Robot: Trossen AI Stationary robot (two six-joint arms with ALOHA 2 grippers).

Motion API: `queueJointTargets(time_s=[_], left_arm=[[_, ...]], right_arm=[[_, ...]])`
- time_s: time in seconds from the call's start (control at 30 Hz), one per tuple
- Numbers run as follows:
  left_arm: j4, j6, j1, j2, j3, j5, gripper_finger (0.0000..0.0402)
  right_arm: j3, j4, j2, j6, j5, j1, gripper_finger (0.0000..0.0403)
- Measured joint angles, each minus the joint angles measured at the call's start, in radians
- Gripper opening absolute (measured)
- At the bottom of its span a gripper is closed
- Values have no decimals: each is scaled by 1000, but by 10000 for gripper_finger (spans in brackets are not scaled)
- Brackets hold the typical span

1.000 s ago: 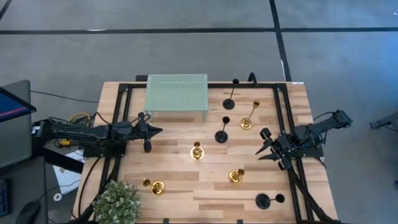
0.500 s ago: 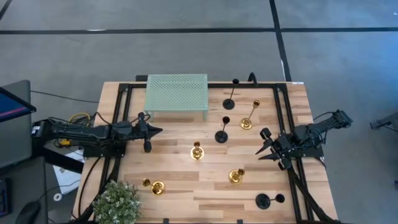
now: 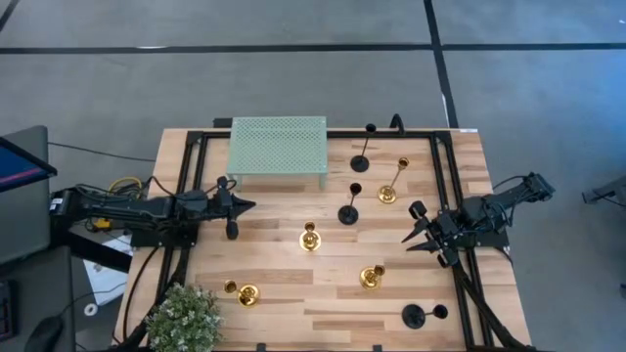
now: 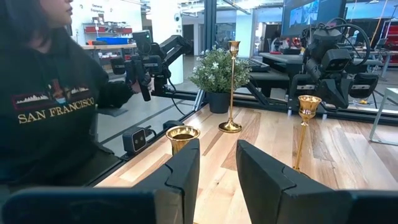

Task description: Pick & Place candle stick holders

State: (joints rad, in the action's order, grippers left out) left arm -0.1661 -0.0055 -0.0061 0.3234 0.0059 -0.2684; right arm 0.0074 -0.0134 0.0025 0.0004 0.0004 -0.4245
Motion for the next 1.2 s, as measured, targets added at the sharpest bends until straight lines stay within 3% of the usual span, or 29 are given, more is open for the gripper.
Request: queueJointTargets(time_s=[1.2], left_arm=[[-22,0,0,0,0,0,8]], right_arm=[[0,-28,0,40,0,1,98]])
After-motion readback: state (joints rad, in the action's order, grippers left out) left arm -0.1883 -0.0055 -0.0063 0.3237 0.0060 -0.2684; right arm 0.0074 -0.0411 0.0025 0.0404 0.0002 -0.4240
